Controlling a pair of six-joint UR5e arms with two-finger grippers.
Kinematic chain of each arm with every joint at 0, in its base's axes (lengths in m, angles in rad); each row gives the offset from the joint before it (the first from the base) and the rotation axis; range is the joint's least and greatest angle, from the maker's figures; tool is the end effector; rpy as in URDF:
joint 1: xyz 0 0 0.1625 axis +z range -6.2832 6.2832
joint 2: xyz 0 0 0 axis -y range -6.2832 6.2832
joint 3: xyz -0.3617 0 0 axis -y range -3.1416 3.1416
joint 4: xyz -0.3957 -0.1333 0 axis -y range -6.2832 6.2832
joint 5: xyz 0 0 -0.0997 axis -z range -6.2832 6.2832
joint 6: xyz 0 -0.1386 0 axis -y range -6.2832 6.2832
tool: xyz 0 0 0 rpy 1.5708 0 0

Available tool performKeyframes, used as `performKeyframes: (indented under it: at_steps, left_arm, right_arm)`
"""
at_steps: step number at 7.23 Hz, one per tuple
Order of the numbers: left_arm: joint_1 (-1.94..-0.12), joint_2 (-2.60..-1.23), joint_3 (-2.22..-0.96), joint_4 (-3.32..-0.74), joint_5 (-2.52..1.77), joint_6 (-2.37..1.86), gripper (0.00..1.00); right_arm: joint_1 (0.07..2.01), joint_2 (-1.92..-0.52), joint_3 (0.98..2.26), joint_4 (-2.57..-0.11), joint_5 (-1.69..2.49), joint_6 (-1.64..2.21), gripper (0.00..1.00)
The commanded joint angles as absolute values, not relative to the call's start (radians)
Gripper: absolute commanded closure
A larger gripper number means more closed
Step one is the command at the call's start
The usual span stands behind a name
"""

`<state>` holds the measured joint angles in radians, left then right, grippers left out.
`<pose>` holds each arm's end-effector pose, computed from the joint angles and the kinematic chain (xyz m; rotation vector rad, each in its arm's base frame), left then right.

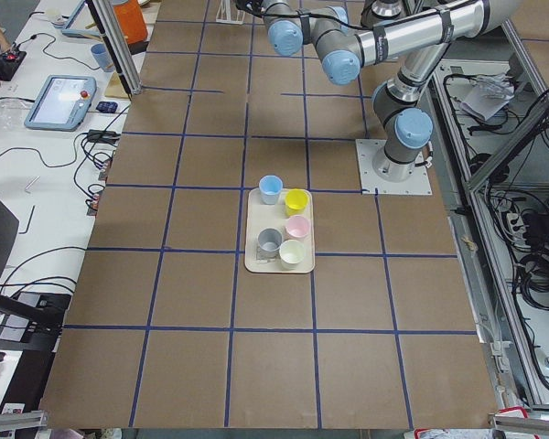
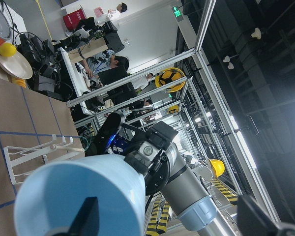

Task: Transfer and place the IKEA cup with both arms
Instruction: 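Close the left gripper on the cup and open the right gripper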

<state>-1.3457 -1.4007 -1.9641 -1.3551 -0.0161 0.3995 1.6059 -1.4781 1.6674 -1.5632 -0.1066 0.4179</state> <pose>-0.1703 -0.4743 0.4329 -0.1312 -1.5697 0.4862 0.2891 -0.5072 0.4142 0.4698 1.6343 0.5049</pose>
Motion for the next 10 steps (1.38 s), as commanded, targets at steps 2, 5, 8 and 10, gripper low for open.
performKeyframes:
  at_steps: [2, 5, 8, 10]
  left_arm:
    - [-1.35, -1.4, -1.962, -1.28, 0.07, 0.397, 0.81]
    - [-1.348, -1.394, -1.96, -1.27, 0.075, 0.396, 1.0]
    - [-1.348, -1.391, -1.96, -1.27, 0.075, 0.396, 1.0]
    - [-1.348, -1.39, -1.96, -1.27, 0.075, 0.394, 1.0]
  right_arm:
    - [1.608, -1.48, 1.667, -1.565, -0.109, 0.436, 0.9]
    - [1.609, -1.48, 1.667, -1.565, -0.11, 0.437, 0.69]
    - [1.608, -1.48, 1.666, -1.565, -0.109, 0.481, 0.0]
    - [1.602, -1.497, 1.661, -1.565, -0.109, 0.533, 0.0]
